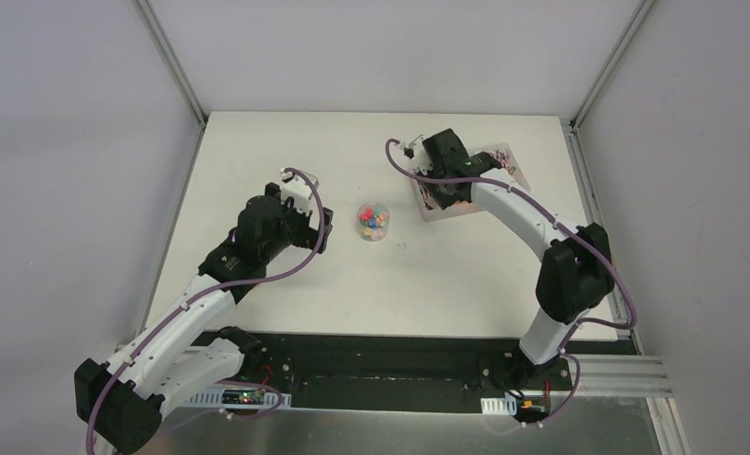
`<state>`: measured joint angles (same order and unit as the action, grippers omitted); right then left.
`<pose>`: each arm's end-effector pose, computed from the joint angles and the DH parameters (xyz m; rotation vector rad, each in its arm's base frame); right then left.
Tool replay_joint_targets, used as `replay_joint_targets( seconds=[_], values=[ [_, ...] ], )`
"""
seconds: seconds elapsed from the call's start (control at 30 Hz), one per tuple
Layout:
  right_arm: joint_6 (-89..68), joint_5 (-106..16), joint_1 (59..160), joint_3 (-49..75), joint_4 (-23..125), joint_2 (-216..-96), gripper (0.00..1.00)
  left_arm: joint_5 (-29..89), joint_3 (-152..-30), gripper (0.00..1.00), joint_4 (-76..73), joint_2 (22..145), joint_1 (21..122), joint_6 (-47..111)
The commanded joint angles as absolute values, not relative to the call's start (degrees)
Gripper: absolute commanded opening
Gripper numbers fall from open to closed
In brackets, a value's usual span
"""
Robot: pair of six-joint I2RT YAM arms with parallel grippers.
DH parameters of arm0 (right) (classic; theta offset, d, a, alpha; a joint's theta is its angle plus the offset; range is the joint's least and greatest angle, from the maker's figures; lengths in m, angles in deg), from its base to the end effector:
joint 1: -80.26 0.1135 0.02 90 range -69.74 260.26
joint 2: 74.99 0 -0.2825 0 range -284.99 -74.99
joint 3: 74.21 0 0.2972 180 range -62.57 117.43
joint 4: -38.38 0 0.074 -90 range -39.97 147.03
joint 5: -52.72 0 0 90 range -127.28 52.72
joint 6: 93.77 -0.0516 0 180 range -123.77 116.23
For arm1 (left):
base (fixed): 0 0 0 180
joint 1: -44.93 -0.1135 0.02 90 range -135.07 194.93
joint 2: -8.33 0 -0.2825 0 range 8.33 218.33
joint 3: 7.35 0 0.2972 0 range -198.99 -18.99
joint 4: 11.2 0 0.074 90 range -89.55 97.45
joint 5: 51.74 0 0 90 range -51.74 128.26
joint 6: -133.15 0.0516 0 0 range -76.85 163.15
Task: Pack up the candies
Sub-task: Scoop the fake candies from the storage box.
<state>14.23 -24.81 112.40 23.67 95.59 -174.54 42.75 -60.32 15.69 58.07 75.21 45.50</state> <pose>0.3685 0.2184 0.2769 -1.0185 2.3619 -0.1906 0.2171 -0.1221 0.2955 0.5100 1.9237 -0.2381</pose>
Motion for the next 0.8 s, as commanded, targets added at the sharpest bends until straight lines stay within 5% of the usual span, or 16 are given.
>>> replay_joint_targets(
  seconds=[0.0, 0.77],
  values=[
    [11.6, -25.5, 112.9, 17.7, 93.7, -171.7, 0.0, 43.5, -60.4, 0.99, 14.3, 57.2, 75.1, 46.1],
    [9.2, -25.7, 112.8, -3.4, 72.0, -158.9, 0.0, 43.5, -60.3, 0.99, 14.3, 57.0, 75.1, 46.0]
  ],
)
